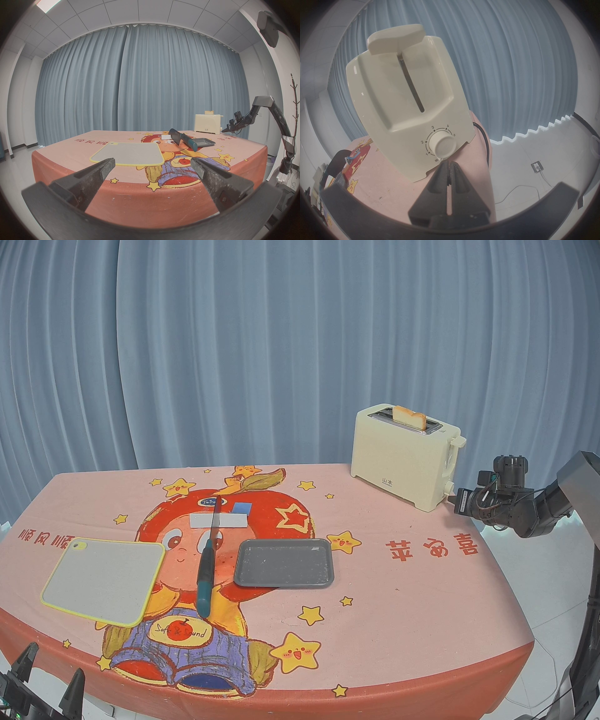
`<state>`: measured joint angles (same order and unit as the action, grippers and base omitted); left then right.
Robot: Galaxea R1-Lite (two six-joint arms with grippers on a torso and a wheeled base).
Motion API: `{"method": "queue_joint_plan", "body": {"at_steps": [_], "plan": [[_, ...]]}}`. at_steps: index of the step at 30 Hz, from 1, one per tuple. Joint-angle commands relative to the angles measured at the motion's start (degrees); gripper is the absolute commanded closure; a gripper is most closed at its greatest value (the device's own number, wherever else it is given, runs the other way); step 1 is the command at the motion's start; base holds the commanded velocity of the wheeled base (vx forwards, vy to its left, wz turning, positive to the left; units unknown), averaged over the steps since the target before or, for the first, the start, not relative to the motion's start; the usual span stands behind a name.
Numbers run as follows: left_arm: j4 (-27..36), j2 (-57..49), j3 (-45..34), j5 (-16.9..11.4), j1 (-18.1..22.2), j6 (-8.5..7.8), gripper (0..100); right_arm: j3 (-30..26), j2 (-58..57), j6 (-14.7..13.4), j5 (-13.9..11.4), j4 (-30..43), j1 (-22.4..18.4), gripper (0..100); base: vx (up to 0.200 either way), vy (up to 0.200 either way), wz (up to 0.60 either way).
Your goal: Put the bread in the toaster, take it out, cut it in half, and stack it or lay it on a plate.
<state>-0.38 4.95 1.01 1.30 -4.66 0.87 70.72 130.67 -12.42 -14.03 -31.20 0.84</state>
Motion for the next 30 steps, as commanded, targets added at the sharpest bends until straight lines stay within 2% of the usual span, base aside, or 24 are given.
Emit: {"method": "queue_joint_plan", "body": {"at_steps": [1, 30], "plan": [[-0.1, 0.0, -1.0, 0.0, 0.0, 0.01, 0, -0.2, -0.4, 0.0, 0.0, 0.0, 0.1, 100, 0.0, 0.0, 0.0], [-0.1, 0.0, -1.0, 0.0, 0.0, 0.01, 0, -0.7, -1.8, 0.1, 0.0, 0.0, 0.6, 100, 0.0, 0.0, 0.0]]}}
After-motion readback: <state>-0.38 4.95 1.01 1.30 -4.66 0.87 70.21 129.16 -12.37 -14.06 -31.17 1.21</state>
